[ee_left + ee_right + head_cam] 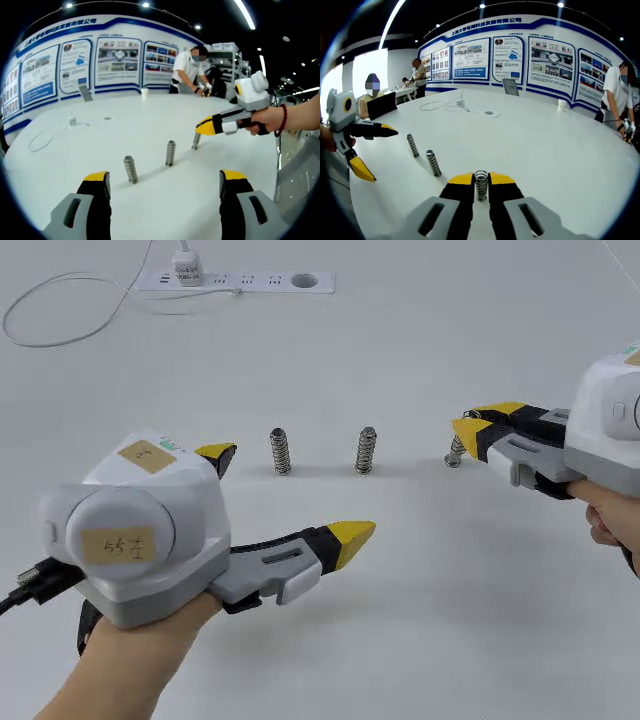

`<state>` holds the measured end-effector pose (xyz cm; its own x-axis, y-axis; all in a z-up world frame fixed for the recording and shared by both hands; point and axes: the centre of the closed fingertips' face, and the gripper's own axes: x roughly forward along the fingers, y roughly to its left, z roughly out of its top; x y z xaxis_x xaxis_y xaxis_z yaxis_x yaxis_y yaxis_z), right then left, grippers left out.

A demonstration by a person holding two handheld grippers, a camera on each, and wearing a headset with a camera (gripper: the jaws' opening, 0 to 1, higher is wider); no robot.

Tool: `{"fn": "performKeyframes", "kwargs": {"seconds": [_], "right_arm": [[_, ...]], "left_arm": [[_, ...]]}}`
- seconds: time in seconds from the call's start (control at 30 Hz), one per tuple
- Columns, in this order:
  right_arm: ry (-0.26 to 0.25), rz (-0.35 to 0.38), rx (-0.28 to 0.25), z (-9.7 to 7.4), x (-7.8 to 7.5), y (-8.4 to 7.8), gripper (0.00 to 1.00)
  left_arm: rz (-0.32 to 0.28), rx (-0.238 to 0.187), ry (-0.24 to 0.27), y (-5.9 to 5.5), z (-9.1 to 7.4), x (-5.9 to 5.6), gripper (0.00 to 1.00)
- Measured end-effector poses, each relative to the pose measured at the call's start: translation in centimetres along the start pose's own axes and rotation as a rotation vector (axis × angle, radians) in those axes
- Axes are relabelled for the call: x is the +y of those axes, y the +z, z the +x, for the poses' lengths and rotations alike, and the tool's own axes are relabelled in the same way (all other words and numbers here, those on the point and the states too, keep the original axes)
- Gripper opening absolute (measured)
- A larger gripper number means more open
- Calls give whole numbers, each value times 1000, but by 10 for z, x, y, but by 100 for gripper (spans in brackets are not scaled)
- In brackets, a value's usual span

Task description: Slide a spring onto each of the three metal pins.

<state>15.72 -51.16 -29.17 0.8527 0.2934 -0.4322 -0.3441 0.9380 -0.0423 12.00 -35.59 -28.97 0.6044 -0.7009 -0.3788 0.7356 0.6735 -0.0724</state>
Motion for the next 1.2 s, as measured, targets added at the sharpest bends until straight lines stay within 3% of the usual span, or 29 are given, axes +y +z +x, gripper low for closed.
{"fn": "performKeyframes", "kwargs": {"seconds": [0.8,1.2], "right_arm": [[1,54,34,0,4,-15,12],[-3,78,32,-1,5,-15,12]], "left_arm": [[7,0,-1,0,-1,0,91],[12,7,5,0,-2,1,91]]}}
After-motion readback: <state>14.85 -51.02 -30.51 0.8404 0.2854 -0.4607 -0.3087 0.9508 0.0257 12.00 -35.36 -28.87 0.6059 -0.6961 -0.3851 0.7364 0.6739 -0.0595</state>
